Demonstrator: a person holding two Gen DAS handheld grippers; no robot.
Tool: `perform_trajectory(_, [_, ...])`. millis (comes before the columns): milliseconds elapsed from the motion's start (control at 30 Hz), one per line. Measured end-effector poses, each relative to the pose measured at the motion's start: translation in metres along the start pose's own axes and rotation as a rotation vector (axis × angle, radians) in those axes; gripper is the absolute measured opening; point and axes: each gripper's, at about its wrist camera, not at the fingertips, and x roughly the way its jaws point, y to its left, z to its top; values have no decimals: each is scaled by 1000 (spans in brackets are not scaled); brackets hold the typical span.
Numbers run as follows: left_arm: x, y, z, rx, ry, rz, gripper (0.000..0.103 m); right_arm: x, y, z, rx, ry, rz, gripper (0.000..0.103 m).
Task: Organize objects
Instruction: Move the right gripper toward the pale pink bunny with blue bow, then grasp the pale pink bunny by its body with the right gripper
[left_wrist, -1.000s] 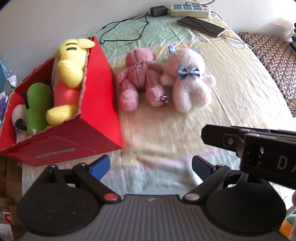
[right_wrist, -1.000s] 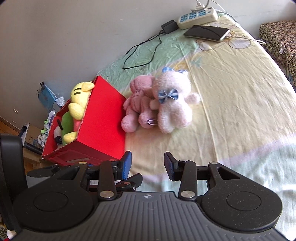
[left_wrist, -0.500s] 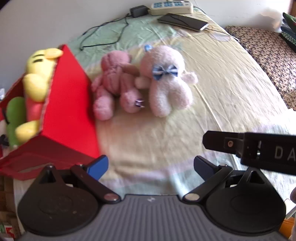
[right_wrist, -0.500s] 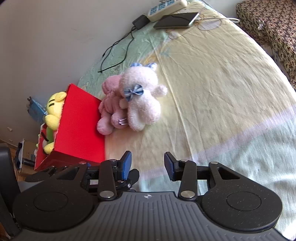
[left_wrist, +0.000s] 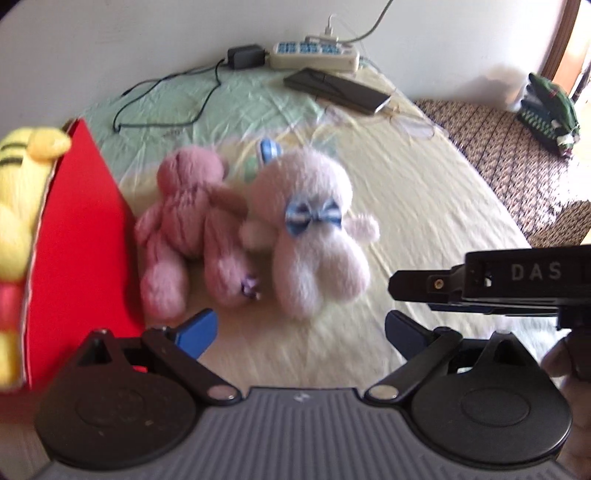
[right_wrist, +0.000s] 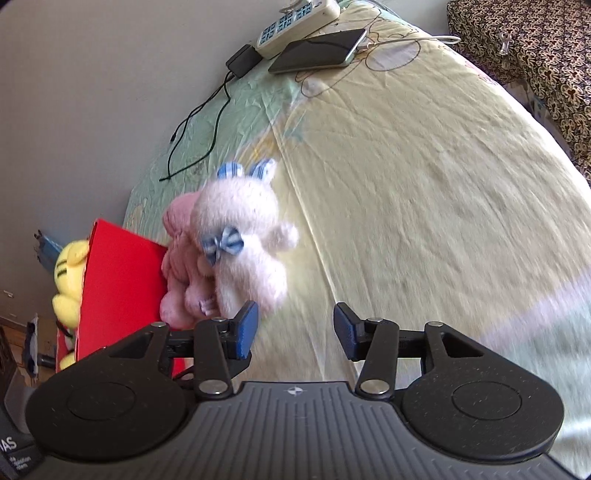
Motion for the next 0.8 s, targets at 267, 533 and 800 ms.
perform_trajectory(267, [20,9,23,-9,-35,-126,86,31,-7,25,72,19,67,52])
perform_trajectory(533, [42,21,34,-63,-7,-187,84,56,-5,43,96,44,136,55])
perform_trajectory(800, [58,28,38,-92,26,-211,83,72,-2,54,110,68,194,54])
